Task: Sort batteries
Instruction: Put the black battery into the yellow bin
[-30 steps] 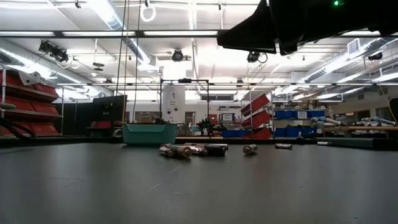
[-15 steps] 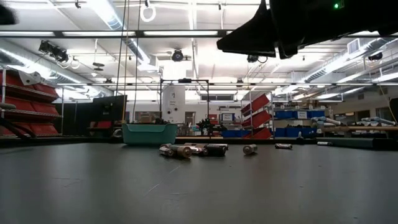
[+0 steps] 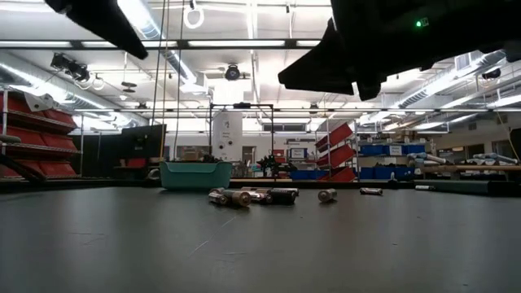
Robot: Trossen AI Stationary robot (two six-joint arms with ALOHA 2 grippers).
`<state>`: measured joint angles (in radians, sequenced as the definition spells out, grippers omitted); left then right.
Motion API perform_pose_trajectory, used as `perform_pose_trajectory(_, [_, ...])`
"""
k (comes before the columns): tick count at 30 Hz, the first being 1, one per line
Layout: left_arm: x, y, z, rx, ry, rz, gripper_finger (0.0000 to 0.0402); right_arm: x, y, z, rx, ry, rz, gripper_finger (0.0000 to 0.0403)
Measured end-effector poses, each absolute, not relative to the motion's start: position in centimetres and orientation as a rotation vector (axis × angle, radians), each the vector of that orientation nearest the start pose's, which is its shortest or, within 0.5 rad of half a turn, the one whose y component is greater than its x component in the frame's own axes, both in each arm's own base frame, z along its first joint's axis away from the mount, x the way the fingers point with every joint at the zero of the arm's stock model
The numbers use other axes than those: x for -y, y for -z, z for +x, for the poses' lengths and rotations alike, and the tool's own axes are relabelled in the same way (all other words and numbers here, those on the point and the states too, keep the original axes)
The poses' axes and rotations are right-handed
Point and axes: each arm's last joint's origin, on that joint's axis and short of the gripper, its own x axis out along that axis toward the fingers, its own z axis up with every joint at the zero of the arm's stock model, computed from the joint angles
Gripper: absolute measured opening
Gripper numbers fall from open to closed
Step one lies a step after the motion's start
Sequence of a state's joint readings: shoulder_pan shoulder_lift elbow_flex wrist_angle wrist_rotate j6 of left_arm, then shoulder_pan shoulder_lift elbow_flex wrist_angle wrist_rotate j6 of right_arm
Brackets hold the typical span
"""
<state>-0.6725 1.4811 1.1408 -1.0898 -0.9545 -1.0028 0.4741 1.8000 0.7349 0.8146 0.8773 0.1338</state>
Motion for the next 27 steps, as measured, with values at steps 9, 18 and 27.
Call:
perform_pose_trajectory(9, [11.7, -26.3, 25.1, -0.826, -0.583, -0.038, 0.0138, -13.4, -15.4, 30.6, -0.187, 0.47, -0.151, 0.0071])
perform_pose_trajectory(18, [7.3, -32.2, 28.4, -0.869, -0.46, -0.295, 0.0104, -13.5, -16.0, 29.9, -0.119, 0.69, -0.078, 0.007])
perform_pose_trajectory(27, [7.7, -35.0, 26.9, -0.94, -0.46, -0.224, 0.0084, -12.6, -21.4, 28.3, -0.057, 1.056, -0.097, 0.0063])
